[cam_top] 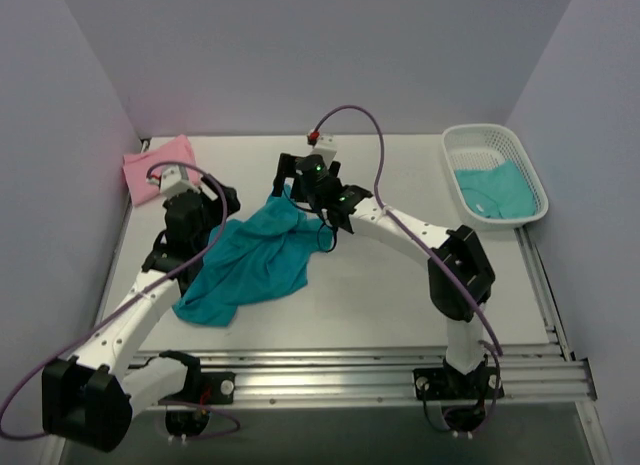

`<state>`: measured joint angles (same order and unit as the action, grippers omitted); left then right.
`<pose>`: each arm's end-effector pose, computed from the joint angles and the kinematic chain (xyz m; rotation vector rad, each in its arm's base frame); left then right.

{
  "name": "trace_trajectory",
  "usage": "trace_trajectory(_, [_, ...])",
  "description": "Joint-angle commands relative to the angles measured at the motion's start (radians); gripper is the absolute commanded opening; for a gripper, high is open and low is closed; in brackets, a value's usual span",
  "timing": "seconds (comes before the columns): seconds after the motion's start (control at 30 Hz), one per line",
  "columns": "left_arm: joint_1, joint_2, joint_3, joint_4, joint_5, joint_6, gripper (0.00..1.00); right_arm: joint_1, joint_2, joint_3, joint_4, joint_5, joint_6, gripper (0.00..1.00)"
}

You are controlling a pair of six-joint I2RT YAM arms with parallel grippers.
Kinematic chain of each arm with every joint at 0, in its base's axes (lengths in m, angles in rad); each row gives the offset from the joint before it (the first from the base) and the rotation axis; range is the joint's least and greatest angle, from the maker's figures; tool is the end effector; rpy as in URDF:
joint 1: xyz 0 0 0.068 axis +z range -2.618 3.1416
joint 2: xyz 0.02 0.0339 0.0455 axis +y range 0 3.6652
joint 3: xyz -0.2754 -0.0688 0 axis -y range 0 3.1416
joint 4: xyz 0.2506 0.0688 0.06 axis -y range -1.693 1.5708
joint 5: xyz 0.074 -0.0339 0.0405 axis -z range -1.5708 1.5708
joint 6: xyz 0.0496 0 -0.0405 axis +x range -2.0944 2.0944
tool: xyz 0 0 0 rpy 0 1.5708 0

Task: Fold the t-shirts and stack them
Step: Flatten out the tshirt

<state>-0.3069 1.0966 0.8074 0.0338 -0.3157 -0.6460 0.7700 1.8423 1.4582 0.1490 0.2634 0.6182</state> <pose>0.2609 -0.0665 0.3139 -0.5267 1.7529 -0.3866 0.3444 0.3160 0.3121 0.0525 1.8613 0.7459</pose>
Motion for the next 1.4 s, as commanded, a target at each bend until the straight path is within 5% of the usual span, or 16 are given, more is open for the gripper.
trace_trajectory(0.0, [0.015,-0.052,-0.053,0.024,-0.068,-0.07,0.85,-0.014,0.171,0.241,-0.083,-0.056,-0.057,1.0])
trace_trajectory(0.33, [0.031,-0.081,-0.108,0.038,-0.042,-0.072,0.84,-0.049,0.5,0.545,-0.141,-0.11,-0.044,1.0])
trace_trajectory(0.73, [0.049,-0.078,-0.131,0.064,-0.039,-0.064,0.83,-0.063,0.545,0.504,-0.086,-0.15,0.006,0.98])
trace_trajectory(0.83, [0.049,-0.067,-0.128,0.066,-0.033,-0.066,0.83,-0.061,0.538,0.493,-0.081,-0.154,0.008,0.83])
trace_trajectory(0.87, [0.049,-0.063,-0.126,0.066,-0.03,-0.066,0.83,-0.06,0.534,0.49,-0.08,-0.161,0.009,0.69])
trace_trajectory(1.03, [0.051,-0.061,-0.122,0.064,-0.026,-0.067,0.83,-0.06,0.514,0.447,-0.065,-0.173,0.02,0.33])
trace_trajectory(1.1, [0.051,-0.063,-0.123,0.063,-0.026,-0.067,0.83,-0.06,0.508,0.436,-0.062,-0.173,0.025,0.03])
trace_trajectory(1.37, [0.049,-0.076,-0.132,0.048,-0.031,-0.089,0.81,-0.055,0.444,0.38,-0.057,-0.132,0.014,0.0])
